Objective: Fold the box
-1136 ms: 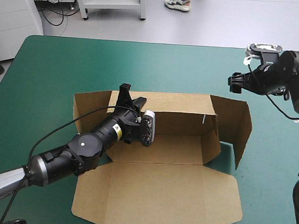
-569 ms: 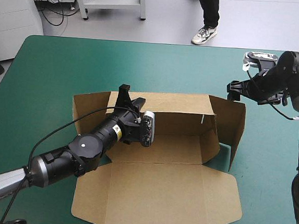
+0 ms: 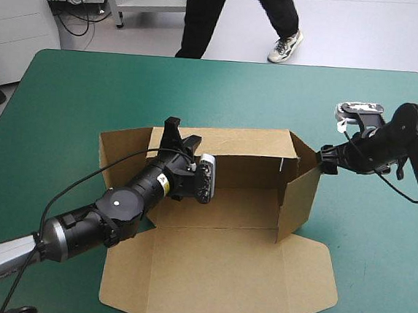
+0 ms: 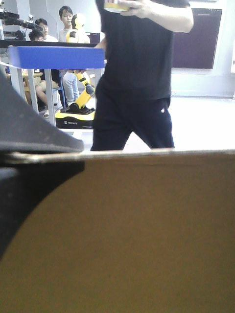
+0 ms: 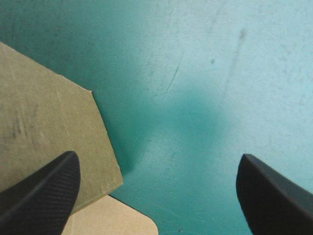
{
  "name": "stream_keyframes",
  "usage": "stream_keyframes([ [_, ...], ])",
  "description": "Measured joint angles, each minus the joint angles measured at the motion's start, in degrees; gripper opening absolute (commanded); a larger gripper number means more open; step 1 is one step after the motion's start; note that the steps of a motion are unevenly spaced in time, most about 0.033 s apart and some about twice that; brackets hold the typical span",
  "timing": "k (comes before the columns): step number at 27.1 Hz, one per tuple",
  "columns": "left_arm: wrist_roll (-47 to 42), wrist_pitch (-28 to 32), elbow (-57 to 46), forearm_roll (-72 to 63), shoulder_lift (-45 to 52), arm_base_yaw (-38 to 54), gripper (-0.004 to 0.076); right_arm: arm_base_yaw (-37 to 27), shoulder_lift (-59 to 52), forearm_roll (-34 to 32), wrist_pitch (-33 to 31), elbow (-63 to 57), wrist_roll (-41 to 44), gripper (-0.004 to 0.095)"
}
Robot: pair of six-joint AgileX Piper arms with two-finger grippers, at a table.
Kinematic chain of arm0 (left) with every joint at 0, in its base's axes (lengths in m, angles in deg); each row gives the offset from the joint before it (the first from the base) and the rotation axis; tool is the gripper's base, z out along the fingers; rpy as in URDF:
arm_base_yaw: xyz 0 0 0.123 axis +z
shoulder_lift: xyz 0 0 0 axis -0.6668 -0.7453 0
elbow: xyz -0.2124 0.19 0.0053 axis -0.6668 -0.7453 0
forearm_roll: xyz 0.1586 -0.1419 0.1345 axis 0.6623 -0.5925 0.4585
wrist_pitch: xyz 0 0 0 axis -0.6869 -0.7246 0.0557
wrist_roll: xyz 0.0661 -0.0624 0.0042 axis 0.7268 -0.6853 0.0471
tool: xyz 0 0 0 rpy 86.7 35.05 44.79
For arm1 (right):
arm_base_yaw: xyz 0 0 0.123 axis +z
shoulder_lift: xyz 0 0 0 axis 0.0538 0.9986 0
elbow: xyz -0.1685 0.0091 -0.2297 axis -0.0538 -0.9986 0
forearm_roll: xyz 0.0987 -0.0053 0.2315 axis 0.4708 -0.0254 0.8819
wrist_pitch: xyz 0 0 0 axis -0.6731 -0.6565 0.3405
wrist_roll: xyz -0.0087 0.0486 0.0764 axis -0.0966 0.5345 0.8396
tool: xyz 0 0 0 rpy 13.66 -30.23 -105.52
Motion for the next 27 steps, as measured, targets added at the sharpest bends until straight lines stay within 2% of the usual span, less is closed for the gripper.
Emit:
stream_keyframes([
  [4,0.00,0.00,0.00,0.00,0.00,0.00,-0.0032,0.00,-2.78,5.21,3.67,-4.00,-4.59,0.0784],
  [7,0.00,-0.17,0.00,-0.13,0.00,-0.02,-0.0032,0.00,-3.31,6.88,3.99,-5.62,-6.08,0.0784],
  [27,0.00,-0.77,0.00,-0.17,0.00,-0.06,-0.0032,0.00,-6.51,15.24,1.75,-11.15,-13.51,0.0782],
])
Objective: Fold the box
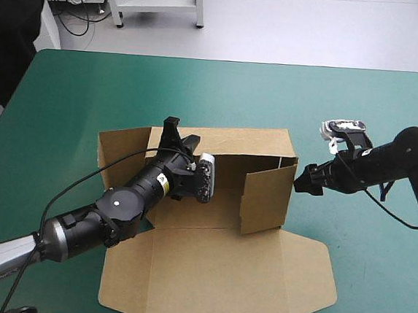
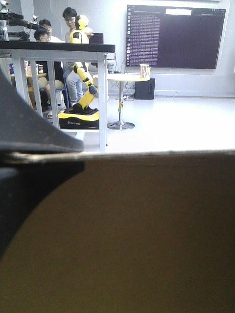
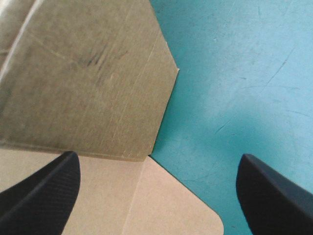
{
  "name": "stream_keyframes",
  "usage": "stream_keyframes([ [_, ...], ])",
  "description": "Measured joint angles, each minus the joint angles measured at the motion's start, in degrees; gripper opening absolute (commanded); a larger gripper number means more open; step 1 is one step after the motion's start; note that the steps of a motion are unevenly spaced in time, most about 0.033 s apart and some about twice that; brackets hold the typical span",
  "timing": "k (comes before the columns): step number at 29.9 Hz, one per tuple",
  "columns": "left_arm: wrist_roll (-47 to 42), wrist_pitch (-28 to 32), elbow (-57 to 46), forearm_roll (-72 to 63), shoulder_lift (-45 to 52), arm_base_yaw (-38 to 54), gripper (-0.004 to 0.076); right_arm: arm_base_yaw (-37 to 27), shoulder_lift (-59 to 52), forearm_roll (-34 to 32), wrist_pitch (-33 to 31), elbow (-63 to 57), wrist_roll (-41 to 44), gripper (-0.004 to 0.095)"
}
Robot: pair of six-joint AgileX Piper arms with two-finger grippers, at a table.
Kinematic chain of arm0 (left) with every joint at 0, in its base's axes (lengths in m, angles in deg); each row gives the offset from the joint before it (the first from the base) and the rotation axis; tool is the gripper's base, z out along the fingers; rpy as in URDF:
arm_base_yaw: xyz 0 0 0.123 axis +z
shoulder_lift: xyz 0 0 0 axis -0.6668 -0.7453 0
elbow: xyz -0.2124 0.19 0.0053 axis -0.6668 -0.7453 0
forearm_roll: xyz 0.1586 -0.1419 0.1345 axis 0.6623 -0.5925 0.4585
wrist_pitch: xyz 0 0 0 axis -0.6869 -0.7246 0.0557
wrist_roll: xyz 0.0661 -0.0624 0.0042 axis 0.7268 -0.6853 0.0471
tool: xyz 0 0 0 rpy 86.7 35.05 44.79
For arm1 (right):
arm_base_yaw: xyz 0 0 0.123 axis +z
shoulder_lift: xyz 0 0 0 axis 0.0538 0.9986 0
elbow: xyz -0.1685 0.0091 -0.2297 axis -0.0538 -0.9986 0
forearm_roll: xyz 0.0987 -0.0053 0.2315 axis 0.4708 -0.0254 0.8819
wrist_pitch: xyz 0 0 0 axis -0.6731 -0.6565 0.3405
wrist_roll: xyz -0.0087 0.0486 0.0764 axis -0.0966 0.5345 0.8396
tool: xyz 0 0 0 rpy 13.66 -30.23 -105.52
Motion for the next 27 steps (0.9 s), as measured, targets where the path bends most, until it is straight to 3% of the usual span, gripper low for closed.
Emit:
stream_keyframes([
  [12,0.00,-0.46,0.00,0.29,0.00,0.00,-0.0032,0.00,0.00,4.61,-1.20,-0.05,-2.98,0.0782],
  [27,0.00,-0.23,-0.07,0.10,0.00,0.00,-0.0032,8.54,0.00,5.30,8.21,-0.05,-7.51,0.0782],
])
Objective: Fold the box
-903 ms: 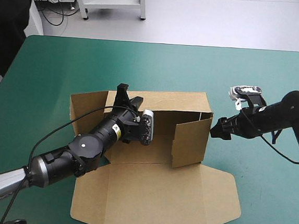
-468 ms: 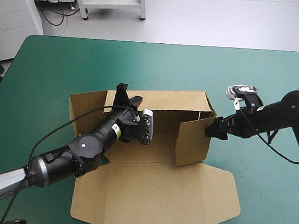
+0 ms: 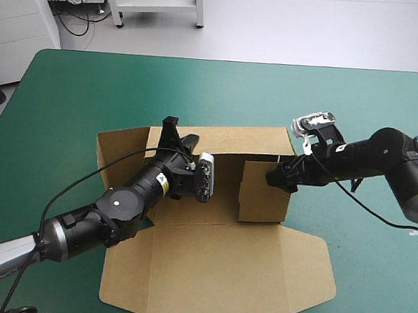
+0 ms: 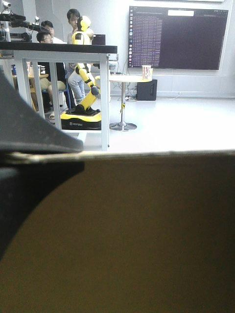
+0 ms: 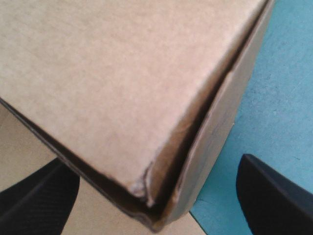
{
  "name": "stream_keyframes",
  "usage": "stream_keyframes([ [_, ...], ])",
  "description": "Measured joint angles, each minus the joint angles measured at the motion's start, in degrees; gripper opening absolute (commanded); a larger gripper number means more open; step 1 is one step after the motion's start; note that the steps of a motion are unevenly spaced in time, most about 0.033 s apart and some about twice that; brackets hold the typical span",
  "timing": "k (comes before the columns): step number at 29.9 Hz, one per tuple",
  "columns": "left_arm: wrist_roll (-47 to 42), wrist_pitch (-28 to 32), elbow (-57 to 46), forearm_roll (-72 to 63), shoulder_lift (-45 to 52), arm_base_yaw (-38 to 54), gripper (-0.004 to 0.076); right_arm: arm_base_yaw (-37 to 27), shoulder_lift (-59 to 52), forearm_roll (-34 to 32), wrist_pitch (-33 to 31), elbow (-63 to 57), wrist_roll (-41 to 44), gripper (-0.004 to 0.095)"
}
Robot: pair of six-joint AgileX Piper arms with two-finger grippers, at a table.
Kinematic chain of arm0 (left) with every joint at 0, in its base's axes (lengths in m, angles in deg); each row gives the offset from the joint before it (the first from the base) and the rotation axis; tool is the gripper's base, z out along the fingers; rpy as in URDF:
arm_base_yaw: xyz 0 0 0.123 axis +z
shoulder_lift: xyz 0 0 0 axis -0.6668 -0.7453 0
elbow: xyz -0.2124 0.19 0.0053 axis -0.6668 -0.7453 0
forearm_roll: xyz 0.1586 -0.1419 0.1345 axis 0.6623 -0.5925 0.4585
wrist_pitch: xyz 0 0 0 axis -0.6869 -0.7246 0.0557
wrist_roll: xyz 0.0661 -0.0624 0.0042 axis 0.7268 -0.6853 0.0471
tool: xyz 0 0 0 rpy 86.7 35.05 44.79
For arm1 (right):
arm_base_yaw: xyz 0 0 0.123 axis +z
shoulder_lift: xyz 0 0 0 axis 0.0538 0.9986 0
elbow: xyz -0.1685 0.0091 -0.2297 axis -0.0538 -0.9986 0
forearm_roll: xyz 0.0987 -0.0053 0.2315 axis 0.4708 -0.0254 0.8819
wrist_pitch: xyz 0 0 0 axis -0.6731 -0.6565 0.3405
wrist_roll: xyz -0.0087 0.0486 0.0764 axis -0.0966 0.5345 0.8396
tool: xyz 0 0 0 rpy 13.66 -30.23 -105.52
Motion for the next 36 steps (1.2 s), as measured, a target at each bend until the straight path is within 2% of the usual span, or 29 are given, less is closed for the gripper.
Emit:
stream_keyframes([
  [6,0.00,1.88,-0.02,-0.35,0.00,0.00,-0.0032,1.53,0.00,-2.00,1.32,0.00,-2.82,0.0782],
  [11,0.00,2.11,-0.99,-0.03,0.11,-0.26,-0.0032,4.69,0.00,-7.56,3.01,0.00,-2.38,0.0742],
  [15,0.00,2.11,-2.32,0.85,0.54,-0.39,-0.0032,6.60,0.00,-11.42,4.16,0.00,-0.49,0.0651],
  [21,0.00,2.11,-2.58,1.71,0.60,-0.43,-0.0032,6.86,0.00,-11.62,4.66,-0.02,-0.14,0.0480],
  [28,0.00,1.68,-2.58,1.84,0.60,-0.43,-0.0032,6.86,0.00,-11.85,5.07,-0.02,-0.09,0.0099],
  [31,0.00,1.25,-2.63,1.84,0.60,-0.43,-0.0032,6.86,-0.02,-12.18,5.19,-0.02,-0.15,-0.0022],
  [36,-0.21,0.85,-2.73,1.84,0.69,-0.43,-0.0018,6.80,-0.02,-12.03,5.55,-0.02,0.60,-0.0019],
])
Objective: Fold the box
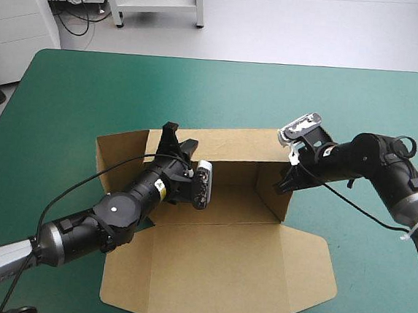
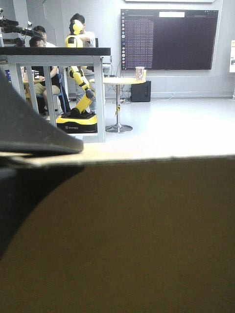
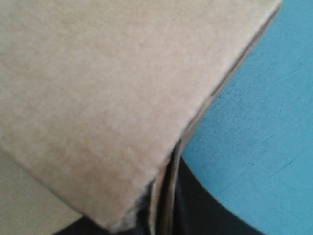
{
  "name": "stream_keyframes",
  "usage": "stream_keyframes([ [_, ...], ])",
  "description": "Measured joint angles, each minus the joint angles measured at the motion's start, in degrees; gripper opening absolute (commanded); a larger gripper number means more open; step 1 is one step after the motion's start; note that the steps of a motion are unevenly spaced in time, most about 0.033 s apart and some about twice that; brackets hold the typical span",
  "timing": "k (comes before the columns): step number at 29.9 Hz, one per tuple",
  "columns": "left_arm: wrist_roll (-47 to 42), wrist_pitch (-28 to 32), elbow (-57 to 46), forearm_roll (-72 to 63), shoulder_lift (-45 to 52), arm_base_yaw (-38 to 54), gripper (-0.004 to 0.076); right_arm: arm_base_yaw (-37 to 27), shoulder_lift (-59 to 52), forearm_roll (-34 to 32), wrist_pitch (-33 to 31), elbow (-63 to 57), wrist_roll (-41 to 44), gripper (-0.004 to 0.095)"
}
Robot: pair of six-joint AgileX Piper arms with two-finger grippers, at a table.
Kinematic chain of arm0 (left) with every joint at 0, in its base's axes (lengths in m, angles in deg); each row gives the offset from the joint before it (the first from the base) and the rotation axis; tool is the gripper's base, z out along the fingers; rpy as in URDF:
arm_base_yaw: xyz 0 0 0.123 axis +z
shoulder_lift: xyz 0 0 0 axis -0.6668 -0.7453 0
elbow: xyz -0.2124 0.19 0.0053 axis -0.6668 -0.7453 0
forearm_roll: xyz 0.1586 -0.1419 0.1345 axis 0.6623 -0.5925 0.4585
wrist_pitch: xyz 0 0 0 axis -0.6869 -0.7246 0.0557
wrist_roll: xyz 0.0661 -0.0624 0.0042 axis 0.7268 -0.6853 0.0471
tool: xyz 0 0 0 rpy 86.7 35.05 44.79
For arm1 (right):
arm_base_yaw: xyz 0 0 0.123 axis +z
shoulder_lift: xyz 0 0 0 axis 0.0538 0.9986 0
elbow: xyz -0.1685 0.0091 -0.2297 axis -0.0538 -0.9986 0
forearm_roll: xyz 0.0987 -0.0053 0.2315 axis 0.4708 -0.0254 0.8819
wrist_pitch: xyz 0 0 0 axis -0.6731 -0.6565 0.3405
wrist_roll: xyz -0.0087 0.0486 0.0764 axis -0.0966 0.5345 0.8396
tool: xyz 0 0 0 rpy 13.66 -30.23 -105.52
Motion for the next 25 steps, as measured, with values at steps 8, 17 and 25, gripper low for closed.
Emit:
stream_keyframes([
  [8,-1.55,1.94,3.49,-4.60,0.00,-1.12,0.0330,0.29,0.00,-8.66,7.29,-0.38,11.81,-0.0022],
  [17,-2.11,-2.71,7.59,-6.49,2.51,-8.66,0.0475,-3.58,0.00,-16.74,11.40,-0.38,21.76,-0.0023],
  [25,-2.16,-5.90,7.55,-7.32,3.83,-11.99,0.0265,-4.52,0.00,-16.77,11.99,-0.38,22.51,-0.0023],
])
